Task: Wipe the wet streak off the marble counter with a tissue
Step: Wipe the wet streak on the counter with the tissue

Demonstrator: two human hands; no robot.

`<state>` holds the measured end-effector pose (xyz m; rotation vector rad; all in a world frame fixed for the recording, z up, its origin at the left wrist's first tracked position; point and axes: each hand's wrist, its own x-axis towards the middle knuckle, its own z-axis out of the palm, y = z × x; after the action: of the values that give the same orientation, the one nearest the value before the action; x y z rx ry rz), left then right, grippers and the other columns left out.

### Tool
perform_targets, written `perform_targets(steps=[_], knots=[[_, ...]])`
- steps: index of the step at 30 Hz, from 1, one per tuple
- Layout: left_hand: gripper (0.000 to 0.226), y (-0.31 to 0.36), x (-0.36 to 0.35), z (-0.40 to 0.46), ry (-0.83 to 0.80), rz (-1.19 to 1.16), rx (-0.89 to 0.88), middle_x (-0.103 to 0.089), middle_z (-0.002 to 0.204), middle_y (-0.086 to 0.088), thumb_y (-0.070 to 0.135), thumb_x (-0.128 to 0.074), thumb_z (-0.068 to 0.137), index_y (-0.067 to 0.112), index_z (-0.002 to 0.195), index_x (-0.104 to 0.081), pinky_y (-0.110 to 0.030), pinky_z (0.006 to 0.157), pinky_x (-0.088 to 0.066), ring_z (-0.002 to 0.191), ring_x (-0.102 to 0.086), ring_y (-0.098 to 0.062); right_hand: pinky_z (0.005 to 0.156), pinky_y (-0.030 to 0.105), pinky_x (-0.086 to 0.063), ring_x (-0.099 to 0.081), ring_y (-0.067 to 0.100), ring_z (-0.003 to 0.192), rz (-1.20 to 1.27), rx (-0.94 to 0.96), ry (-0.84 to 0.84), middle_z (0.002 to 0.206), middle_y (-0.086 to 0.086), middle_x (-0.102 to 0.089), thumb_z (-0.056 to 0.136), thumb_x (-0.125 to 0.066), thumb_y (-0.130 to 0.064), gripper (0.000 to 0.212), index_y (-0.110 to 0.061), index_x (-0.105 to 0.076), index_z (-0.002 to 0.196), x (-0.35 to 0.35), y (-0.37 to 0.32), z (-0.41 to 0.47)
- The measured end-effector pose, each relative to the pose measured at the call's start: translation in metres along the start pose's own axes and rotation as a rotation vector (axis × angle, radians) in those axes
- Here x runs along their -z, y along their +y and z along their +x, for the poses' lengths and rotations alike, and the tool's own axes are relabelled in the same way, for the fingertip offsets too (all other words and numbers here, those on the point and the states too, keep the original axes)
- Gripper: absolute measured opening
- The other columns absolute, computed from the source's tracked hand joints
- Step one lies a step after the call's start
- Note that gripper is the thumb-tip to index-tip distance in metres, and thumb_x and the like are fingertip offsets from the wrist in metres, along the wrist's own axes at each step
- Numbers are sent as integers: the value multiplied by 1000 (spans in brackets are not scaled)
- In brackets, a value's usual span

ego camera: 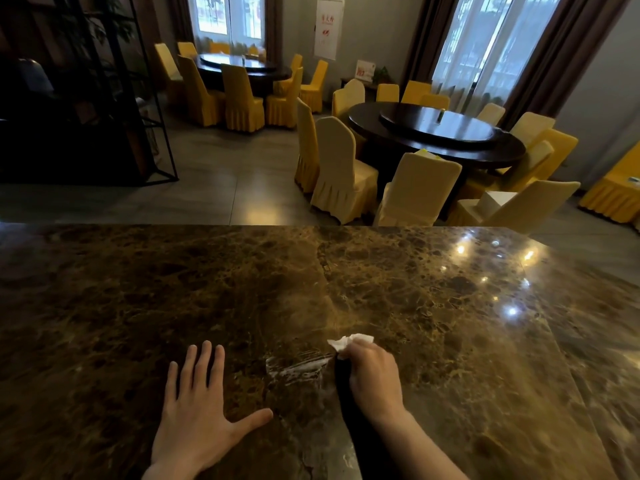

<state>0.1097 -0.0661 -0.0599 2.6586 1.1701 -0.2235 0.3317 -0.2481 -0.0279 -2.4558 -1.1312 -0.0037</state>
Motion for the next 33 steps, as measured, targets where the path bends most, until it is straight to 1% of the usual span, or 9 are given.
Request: perform_targets(steps=[4,6,10,13,17,19,22,28,33], knots=[[150,-1,-1,0,2,5,1,35,168,0,118,0,43,22,155,32,-53,130,16,153,38,-22,65,27,-50,-63,5,83,81,213,-100,86,-12,-68,82,-68,-22,4,-26,-68,81,0,-13,-35],[151,-2,-2,0,14,1,2,35,168,0,118,-1,44,22,155,31,-53,130,16,154,37,-22,67,22,-49,-63,1,85,152,203,-133,86,-17,-70,79,-68,-20,11,-30,-71,83,8,-15,-43],[150,-1,-3,1,17,-6,2,36,167,1,118,-2,44,23,155,31,-53,130,17,153,38,-22,69,18,-54,-71,6,81,639,-295,-57,82,-10,-76,83,-71,2,37,-32,-76,95,31,-11,-27],[150,-2,-5,2,29,0,3,35,168,0,118,-2,45,22,156,30,-53,130,16,153,37,-22,57,22,-55,-73,19,70,1055,-670,-52,81,6,-77,84,-72,8,29,-18,-76,95,36,-12,-19],[150,-3,-7,2,47,-15,3,35,168,1,118,-4,46,23,157,29,-53,130,17,153,38,-21,61,32,-60,-72,23,70,1096,-838,-170,84,13,-78,84,-67,9,23,-10,-79,86,23,-21,-31],[149,-4,-7,3,45,-17,-1,36,167,2,118,-4,46,24,156,30,-53,129,19,152,40,-21,72,32,-62,-74,17,79,876,-744,-140,84,0,-79,86,-63,3,30,-20,-82,81,15,-23,-36],[146,-6,-9,3,54,-30,-15,36,167,3,117,-5,48,25,155,31,-52,129,20,152,40,-20,70,11,-49,-66,3,85,512,-389,-116,87,-18,-70,91,-64,-10,28,-31,-82,90,14,-34,-44],[146,-5,-12,3,87,-16,-6,34,167,3,117,-4,48,24,155,30,-52,129,19,153,38,-20,88,27,-48,-50,13,110,105,179,-211,117,-10,-56,93,-62,-16,38,-32,-68,127,3,-38,-48],[146,-6,-13,3,92,-29,-12,32,169,3,117,-7,49,24,156,27,-52,129,19,153,37,-20,94,29,-51,-49,17,126,47,429,-269,139,-8,-57,99,-58,-21,32,-23,-65,130,1,-32,-46]])
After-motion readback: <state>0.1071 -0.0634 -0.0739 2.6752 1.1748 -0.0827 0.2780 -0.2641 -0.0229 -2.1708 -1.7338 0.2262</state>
